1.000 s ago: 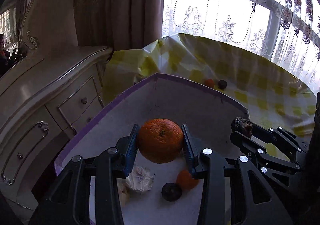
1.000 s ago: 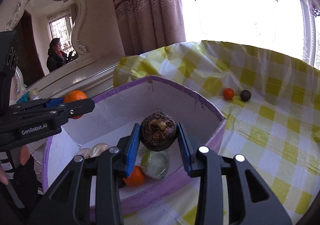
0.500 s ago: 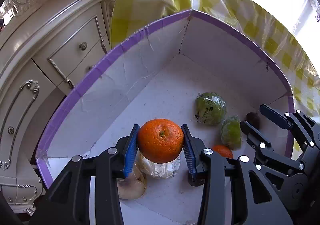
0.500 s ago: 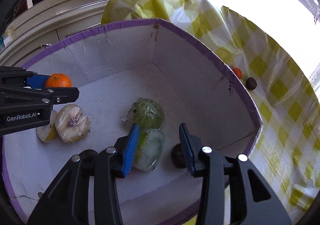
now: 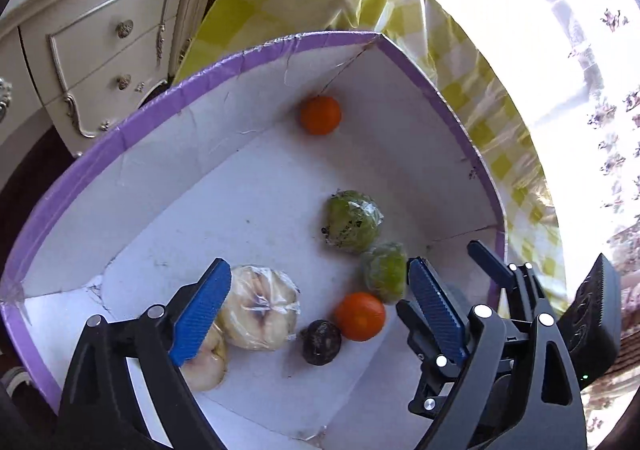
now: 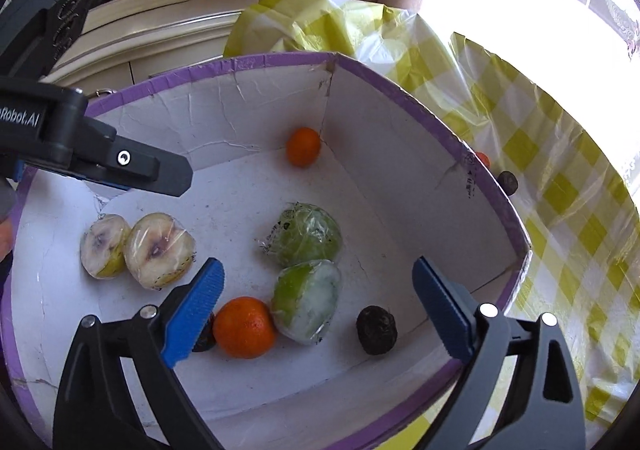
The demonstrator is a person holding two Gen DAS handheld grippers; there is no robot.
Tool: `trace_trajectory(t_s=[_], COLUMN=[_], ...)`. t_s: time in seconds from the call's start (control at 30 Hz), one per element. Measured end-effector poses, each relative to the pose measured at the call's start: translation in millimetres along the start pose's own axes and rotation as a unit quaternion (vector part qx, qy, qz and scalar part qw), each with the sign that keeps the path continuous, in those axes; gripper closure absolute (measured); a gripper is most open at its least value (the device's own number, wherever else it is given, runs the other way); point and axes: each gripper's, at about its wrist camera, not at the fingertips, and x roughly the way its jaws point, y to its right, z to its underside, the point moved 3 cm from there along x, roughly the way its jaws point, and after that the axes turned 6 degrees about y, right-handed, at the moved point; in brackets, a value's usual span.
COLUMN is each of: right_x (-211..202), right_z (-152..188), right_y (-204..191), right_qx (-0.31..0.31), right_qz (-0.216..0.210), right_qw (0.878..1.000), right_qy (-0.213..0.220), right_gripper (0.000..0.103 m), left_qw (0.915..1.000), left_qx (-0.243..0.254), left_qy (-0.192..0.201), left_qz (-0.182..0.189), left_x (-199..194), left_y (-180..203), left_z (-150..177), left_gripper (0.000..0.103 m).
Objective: Organize fruits
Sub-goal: 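Withdraw both open tools from the box back over the table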
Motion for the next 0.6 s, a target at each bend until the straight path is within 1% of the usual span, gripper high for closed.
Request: trace_trajectory(t_s=[0.07, 0.13, 0.17, 0.23, 0.27, 0.3, 0.33, 0.37, 0.4, 0.43, 0.47, 0.5, 0.53, 0.57, 0.6], right_x=[-5.4, -16.5, -26.8, -51.9, -65.4, -78.1, -89.4, -98.1, -104.8, -109.8, -112.3, -113.2, -112.1, -111.5, -112.3], right_z=[-0.1, -1.0, -2.1, -3.6, -2.7, -0.2, 4.9, 11.9, 21.7, 33.2, 46.3, 60.6, 76.1, 92.8, 109.6], right_y=[6.2, 15.1, 21.3, 37.5, 48.5, 61.8, 76.7, 93.2, 111.8, 132.6, 153.9, 175.6, 195.9, 214.5, 230.3], right_qx=[0.016, 0.038, 0.051, 0.082, 0.1, 0.121, 0.143, 0.168, 0.196, 0.227, 0.26, 0.293, 0.323, 0.35, 0.372], right_qz=[-0.01, -0.024, -0.036, -0.067, -0.075, -0.073, -0.065, -0.059, -0.052, -0.041, -0.026, -0.007, 0.018, 0.044, 0.068], right_qw=[1.0, 0.998, 0.995, 0.985, 0.978, 0.97, 0.961, 0.952, 0.943, 0.934, 0.926, 0.918, 0.912, 0.906, 0.899], right_qy=[0.017, 0.046, 0.073, 0.134, 0.167, 0.2, 0.228, 0.25, 0.264, 0.272, 0.273, 0.266, 0.251, 0.232, 0.218], right_gripper=[0.007, 0.007, 0.007, 0.007, 0.006, 0.003, 0.002, 0.002, 0.002, 0.001, 0.001, 0.001, 0.001, 0.001, 0.001], left_qw=[0.9997, 0.9989, 0.9977, 0.9928, 0.9885, 0.9826, 0.975, 0.965, 0.9517, 0.9356, 0.9178, 0.8973, 0.8709, 0.8377, 0.804], left_qx=[-0.003, 0.013, 0.025, 0.059, 0.084, 0.112, 0.14, 0.167, 0.195, 0.222, 0.254, 0.293, 0.332, 0.372, 0.407], left_qy=[0.017, 0.043, 0.061, 0.104, 0.125, 0.148, 0.171, 0.198, 0.227, 0.256, 0.278, 0.294, 0.307, 0.321, 0.338], left_qz=[0.018, 0.014, 0.011, 0.003, -0.004, -0.011, -0.023, -0.041, -0.069, -0.099, -0.124, -0.151, -0.193, -0.239, -0.272], left_x=[-6.4, -16.4, -23.6, -39.1, -47.3, -54.8, -61.3, -66.8, -70.1, -71.0, -68.8, -63.0, -53.6, -41.5, -29.9], left_y=[1.7, 9.7, 17.1, 40.6, 56.3, 73.6, 92.8, 113.2, 134.5, 156.6, 179.9, 203.3, 225.7, 248.6, 269.0], left_z=[0.7, 0.0, -0.1, -0.9, 0.0, 1.8, 5.3, 10.0, 16.0, 23.8, 33.6, 44.6, 55.1, 68.5, 82.2], left_gripper=[0.016, 0.016, 0.016, 0.016, 0.014, 0.014, 0.013, 0.011, 0.011, 0.011, 0.011, 0.011, 0.011, 0.011, 0.011])
